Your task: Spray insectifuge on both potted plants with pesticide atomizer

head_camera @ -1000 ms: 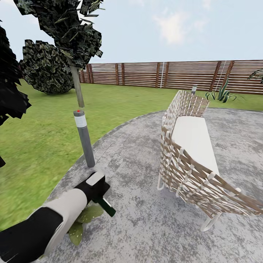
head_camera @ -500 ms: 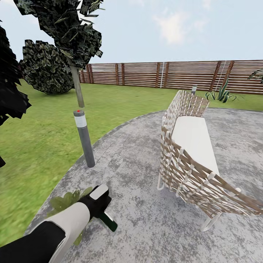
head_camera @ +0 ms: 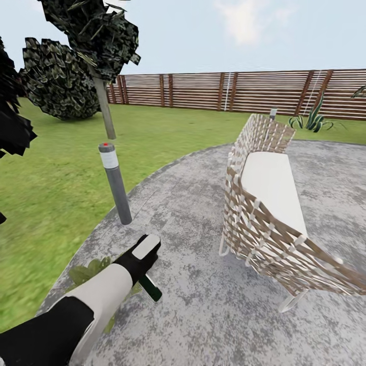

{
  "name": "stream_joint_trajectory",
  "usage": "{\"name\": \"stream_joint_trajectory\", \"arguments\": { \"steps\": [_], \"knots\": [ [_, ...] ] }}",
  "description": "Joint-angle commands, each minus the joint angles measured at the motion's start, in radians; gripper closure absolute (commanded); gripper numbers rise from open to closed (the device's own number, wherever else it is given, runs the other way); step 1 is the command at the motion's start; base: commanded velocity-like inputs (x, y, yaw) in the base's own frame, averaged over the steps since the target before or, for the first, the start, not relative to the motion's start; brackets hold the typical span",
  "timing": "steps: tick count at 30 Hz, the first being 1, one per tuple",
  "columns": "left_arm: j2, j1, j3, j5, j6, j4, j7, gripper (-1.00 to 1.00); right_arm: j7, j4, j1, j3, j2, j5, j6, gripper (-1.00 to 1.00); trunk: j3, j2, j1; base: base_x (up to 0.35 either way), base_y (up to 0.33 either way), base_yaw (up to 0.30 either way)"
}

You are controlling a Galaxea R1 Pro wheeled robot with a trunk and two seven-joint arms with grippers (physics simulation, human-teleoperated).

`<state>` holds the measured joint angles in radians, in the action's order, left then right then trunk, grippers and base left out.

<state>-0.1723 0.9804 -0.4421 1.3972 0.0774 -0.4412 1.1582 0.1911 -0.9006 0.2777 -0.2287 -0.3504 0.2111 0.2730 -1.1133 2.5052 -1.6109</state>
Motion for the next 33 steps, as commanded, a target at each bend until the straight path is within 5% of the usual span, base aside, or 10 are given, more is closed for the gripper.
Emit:
{"name": "stream_joint_trajectory", "arguments": {
  "steps": [1, 4, 7, 10, 19, 27, 31, 33],
  "knots": [
    [-0.001, 0.016, -0.007, 0.005, 0.013, -0.004, 0.019, 1.0, 0.005, -0.007, 0.001, -0.004, 0.001, 0.006, 0.001, -1.0, -0.005, 0.001, 0.0, 0.0, 0.0, 0.0],
    [-0.002, 0.041, -0.009, 0.009, 0.022, -0.014, 0.043, 1.0, 0.009, -0.067, 0.008, -0.01, -0.003, 0.005, -0.008, -1.0, -0.017, 0.001, -0.002, 0.0, 0.0, -0.071],
    [-0.002, 0.042, -0.009, 0.01, 0.022, -0.023, 0.043, 1.0, 0.01, -0.22, 0.017, -0.043, -0.005, -0.002, -0.229, -1.0, -0.029, 0.002, -0.003, 0.0, 0.0, -0.099],
    [-0.002, 0.041, -0.009, 0.011, 0.022, -0.023, 0.038, 1.0, 0.01, -0.237, 0.02, -0.049, -0.006, 0.001, -0.262, -1.0, -0.041, 0.003, -0.004, 0.0, 0.0, -0.088],
    [-0.002, 0.034, -0.009, 0.011, 0.002, -0.024, 0.031, 1.0, 0.009, -0.229, 0.023, -0.049, 0.002, 0.009, -0.26, -1.0, -0.076, 0.005, -0.008, 0.0, 0.0, -0.025],
    [0.002, 0.014, -0.008, 0.003, -0.078, 0.025, 0.038, 1.0, 0.006, -0.206, 0.024, -0.048, 0.028, 0.045, -0.258, -1.0, -0.076, 0.005, -0.008, 0.0, 0.0, 0.0],
    [0.004, 0.021, -0.006, 0.009, -0.042, 0.06, 0.028, 1.0, 0.007, -0.204, 0.024, -0.047, 0.031, 0.058, -0.257, -1.0, -0.076, 0.005, -0.008, 0.0, 0.0, 0.0],
    [0.001, 0.068, -0.003, 0.014, 0.023, 0.059, 0.052, 1.0, 0.007, -0.205, 0.024, -0.047, 0.031, 0.06, -0.256, -1.0, -0.076, 0.005, -0.008, 0.0, 0.0, 0.0]
  ]
}}
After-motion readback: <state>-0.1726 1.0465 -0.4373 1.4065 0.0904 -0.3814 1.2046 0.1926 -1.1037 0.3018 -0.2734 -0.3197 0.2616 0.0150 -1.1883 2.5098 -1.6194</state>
